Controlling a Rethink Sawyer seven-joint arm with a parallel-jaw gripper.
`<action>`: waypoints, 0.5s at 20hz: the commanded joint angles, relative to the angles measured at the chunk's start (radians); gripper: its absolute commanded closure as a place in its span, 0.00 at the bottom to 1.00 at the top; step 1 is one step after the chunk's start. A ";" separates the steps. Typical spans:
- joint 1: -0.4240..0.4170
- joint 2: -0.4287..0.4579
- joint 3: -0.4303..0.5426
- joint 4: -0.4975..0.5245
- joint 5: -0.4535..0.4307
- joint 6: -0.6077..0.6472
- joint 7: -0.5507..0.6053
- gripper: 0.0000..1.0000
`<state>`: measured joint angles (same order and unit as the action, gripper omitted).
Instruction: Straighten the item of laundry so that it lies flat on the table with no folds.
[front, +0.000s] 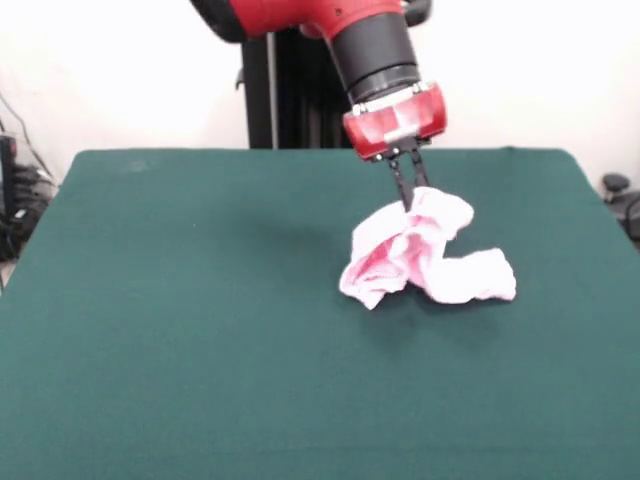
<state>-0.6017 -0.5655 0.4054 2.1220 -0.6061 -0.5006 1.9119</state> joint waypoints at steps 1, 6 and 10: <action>-0.107 0.097 0.249 -0.011 -0.176 0.178 0.140 1.00; -0.282 0.110 0.375 0.024 -0.249 0.358 0.072 1.00; -0.489 0.186 0.441 0.034 -0.368 0.488 -0.034 1.00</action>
<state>-0.9083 -0.4657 0.6457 2.1320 -0.8212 -0.2608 1.9119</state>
